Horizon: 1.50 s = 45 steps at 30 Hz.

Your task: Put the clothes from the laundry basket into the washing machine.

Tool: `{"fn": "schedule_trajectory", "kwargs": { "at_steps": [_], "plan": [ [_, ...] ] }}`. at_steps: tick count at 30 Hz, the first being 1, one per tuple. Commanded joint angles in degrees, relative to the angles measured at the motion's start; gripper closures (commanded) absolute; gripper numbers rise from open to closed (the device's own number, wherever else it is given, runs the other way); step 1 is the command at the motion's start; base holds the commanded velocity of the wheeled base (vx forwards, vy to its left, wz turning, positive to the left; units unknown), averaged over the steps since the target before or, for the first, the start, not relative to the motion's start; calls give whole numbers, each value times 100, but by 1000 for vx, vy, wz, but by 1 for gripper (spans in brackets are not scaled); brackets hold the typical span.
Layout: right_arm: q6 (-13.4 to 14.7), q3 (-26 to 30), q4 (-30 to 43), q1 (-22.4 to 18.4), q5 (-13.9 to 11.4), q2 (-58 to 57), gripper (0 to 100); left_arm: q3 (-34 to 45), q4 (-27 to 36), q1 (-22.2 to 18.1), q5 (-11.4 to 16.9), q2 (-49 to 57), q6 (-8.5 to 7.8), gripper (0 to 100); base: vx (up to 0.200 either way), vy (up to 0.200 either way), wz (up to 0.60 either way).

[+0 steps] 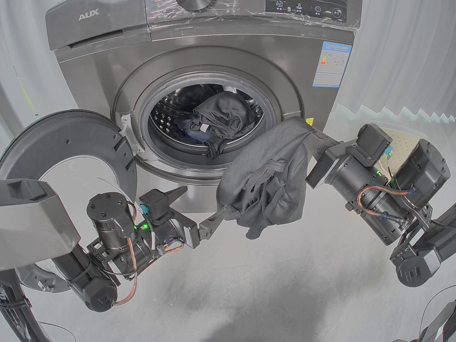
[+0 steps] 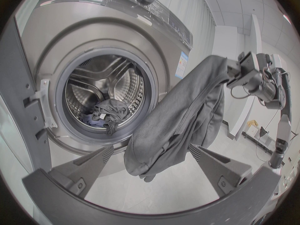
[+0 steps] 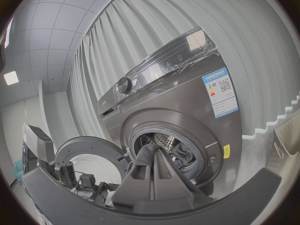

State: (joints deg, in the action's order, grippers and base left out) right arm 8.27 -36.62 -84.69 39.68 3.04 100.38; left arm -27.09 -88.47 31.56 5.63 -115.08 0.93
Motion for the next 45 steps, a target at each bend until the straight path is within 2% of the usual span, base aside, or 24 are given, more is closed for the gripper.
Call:
{"fn": "schedule_trajectory", "kwargs": {
  "at_steps": [1, 2, 5, 7, 16, 30, 38, 45],
  "plan": [
    [0, -65, -4, 13, 4, 8, 100, -236, -4, 96, -1, -568, -22, 0, 0, 0, 0],
    [0, -73, -4, 13, 4, 8, 100, -288, -4, 105, -1, -630, -31, 0, 0, 0, 0],
    [0, -144, -13, 13, 13, 26, 100, -508, -4, 157, 26, -946, -224, 0, 0, 0, 0],
    [0, -179, -13, 13, 13, 35, 100, -622, -4, 228, 34, -1104, -277, 0, 0, 0, 0],
    [8, -188, -57, 5, 13, 35, 100, -1123, -4, 474, 26, -1474, -286, 0, 0, 0, 0],
    [8, -170, -65, 5, 13, 35, 100, -1554, 5, 263, -9, -1641, -304, 0, 0, 0, 0],
    [8, -170, -65, 13, 13, 43, 100, -1624, 5, -18, -9, -1623, -304, 0, 0, 0, 0],
    [8, -170, -74, 31, 22, 122, 100, -2134, 14, 149, -9, -1983, -295, 0, 0, 0, 0]
  ]
}}
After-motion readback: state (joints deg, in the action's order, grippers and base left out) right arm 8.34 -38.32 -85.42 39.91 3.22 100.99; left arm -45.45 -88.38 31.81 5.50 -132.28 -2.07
